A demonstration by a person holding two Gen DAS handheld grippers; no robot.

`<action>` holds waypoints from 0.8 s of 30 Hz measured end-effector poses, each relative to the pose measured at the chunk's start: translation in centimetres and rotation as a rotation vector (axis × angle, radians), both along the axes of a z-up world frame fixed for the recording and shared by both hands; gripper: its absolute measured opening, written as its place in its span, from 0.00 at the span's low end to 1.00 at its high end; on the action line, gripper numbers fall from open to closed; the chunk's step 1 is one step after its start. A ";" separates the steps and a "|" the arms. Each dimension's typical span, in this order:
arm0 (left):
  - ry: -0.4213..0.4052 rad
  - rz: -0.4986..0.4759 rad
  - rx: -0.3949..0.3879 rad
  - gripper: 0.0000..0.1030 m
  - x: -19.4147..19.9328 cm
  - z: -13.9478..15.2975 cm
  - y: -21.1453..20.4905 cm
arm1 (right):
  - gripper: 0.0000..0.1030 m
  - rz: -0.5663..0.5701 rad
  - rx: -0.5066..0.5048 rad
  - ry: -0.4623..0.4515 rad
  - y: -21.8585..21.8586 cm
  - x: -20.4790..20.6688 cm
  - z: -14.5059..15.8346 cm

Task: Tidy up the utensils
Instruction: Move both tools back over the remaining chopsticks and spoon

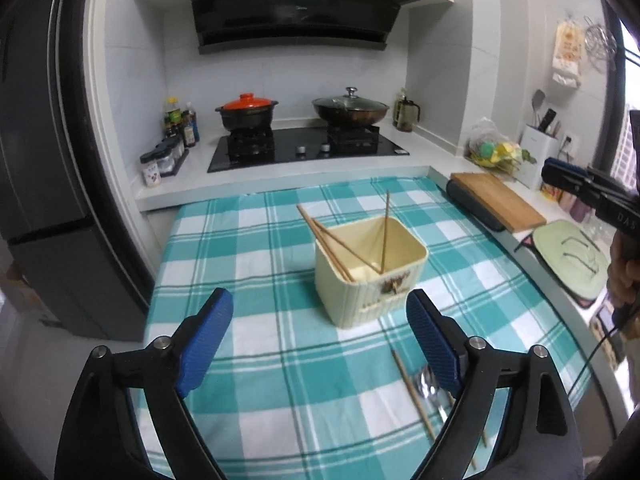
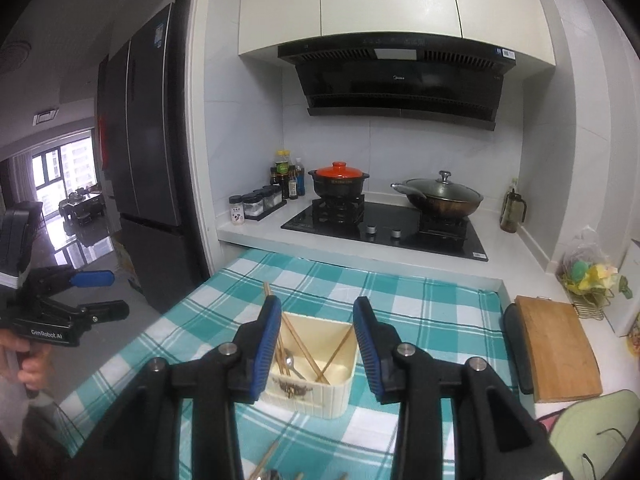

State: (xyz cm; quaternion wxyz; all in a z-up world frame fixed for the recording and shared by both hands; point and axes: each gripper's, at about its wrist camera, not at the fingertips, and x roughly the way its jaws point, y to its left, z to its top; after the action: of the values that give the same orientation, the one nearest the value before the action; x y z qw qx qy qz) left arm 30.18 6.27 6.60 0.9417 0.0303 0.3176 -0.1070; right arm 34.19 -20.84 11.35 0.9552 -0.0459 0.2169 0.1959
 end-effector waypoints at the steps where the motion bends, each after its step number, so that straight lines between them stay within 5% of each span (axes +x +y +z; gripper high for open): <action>1: 0.009 -0.012 0.006 0.90 -1.2 -0.9 -0.3 | 0.37 -0.002 -0.016 -0.008 -0.4 -1.4 -0.2; 6: 0.071 -0.024 0.023 0.90 -6.5 -7.1 -2.6 | 0.37 -0.036 -0.105 -0.020 -1.7 -8.0 -4.2; 13: 0.185 0.015 -0.008 0.90 -9.8 -16.7 -6.8 | 0.37 -0.180 -0.057 0.136 -3.9 -14.1 -16.5; 18: 0.245 0.014 -0.019 0.90 -10.0 -20.0 -8.3 | 0.37 -0.314 -0.080 0.216 -4.8 -17.0 -23.5; 24: 0.279 0.033 -0.032 0.90 -7.8 -21.5 -9.3 | 0.37 -0.326 -0.101 0.226 -4.9 -18.3 -26.1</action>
State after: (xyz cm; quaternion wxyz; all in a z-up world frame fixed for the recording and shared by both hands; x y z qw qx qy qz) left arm 22.42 -3.05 -14.86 0.8904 -0.0049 0.4442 -0.0998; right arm 15.89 -25.72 -14.71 0.9403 -0.0355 0.3369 0.0314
